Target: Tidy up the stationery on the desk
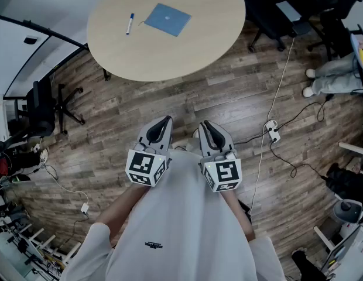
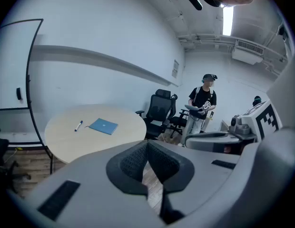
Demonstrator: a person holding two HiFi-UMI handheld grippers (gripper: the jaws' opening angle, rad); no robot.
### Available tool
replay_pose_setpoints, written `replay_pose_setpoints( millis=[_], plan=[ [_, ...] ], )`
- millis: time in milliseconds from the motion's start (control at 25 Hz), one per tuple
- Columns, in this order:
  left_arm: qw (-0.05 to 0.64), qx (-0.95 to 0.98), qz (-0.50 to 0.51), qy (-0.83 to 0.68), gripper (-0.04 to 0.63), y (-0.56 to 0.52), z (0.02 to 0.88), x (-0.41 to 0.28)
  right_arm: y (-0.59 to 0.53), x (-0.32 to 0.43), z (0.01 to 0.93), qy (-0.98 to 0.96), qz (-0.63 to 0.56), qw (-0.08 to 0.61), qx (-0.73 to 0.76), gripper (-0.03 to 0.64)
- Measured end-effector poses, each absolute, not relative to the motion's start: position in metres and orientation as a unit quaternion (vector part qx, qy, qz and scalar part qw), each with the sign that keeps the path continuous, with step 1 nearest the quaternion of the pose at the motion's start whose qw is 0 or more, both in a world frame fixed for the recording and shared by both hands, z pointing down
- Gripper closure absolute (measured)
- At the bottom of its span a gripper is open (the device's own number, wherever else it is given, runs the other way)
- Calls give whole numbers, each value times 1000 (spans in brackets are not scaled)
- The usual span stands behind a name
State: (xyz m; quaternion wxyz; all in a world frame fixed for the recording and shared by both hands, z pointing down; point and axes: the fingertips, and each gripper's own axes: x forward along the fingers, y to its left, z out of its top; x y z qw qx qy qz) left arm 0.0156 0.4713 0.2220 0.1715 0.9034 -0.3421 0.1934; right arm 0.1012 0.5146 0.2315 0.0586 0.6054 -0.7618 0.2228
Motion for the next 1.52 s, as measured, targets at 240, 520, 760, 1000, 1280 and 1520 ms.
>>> replay_pose_setpoints(
  millis=[240,520,760,1000,1280,1520],
  plan=[
    [169,907,188,-337,575,479,216,-12,513,69,231,-766,227,68,598,549],
    [182,904,189,-339,575,470,214,-88,487,-5,222,-766,243,62,592,549],
    [194,903,168,-343,575,458,210,-155,479,-66,215,-771,216,91,592,569],
    [209,900,153,-351,575,447,211,-237,465,-133,219,-767,237,85,590,584],
    [212,904,153,-339,575,423,218,-271,448,-167,225,-762,236,94,596,583],
    [209,910,156,-322,575,393,217,-245,417,-148,229,-755,239,88,604,583]
  ],
)
